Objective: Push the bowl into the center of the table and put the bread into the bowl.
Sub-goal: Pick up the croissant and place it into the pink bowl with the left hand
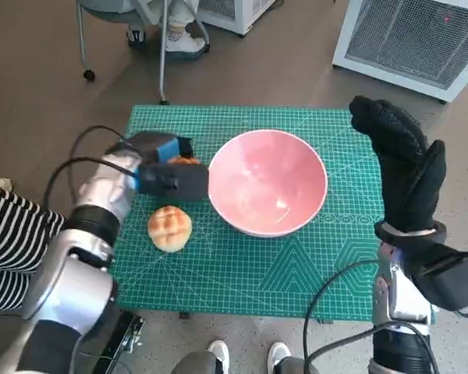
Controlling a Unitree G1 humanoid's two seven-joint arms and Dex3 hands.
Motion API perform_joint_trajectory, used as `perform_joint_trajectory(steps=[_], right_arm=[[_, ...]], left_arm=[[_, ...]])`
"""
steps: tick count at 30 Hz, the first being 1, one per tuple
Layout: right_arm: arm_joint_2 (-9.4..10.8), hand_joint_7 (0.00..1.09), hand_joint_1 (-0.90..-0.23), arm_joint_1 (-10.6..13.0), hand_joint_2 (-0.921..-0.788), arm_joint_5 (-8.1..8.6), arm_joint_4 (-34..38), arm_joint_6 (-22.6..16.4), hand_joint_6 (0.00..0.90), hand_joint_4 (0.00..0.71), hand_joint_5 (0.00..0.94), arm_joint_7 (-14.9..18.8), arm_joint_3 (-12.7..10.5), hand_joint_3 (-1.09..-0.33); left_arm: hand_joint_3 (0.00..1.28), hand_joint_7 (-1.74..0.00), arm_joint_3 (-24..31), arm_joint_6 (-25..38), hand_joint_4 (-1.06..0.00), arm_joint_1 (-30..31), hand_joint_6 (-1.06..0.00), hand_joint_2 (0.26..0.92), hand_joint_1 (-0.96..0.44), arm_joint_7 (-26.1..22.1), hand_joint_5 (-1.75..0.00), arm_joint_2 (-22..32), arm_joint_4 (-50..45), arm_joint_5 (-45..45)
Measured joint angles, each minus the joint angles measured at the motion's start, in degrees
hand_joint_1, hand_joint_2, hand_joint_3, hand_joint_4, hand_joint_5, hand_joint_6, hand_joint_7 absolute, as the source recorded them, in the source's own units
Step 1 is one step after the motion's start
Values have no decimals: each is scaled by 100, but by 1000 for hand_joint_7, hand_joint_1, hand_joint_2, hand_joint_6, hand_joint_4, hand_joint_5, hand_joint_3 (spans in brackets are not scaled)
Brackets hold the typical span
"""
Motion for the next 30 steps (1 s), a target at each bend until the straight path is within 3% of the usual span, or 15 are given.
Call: perform_joint_trajectory(steps=[3,10,13,22,30], right_arm=[[0,347,-717,0,-921,0,0,0,159,204,0,0,3,-687],[-11,350,-721,0,-921,13,-3,18,158,204,0,6,1,-686],[-13,352,-721,1,-921,15,-3,26,157,203,0,8,0,-686],[-18,356,-721,0,-921,23,-1,32,155,204,0,29,1,-686],[-45,359,-720,9,-921,28,-4,30,153,204,0,40,-5,-686]], left_arm=[[77,-1188,26,-8,-703,-48,-586,921,0,8,-1160,18,-12,-14],[65,-1213,599,-836,-707,-101,-604,920,0,827,-1114,284,-718,-405],[61,-1217,796,-1136,-708,-162,-613,920,0,940,-1101,388,-1217,-582],[48,-1229,1057,-1559,-729,68,-624,920,1,742,-1053,437,-2994,-801],[31,-1219,1056,-1752,-762,529,-632,920,1,479,-1012,292,-3726,-813]])
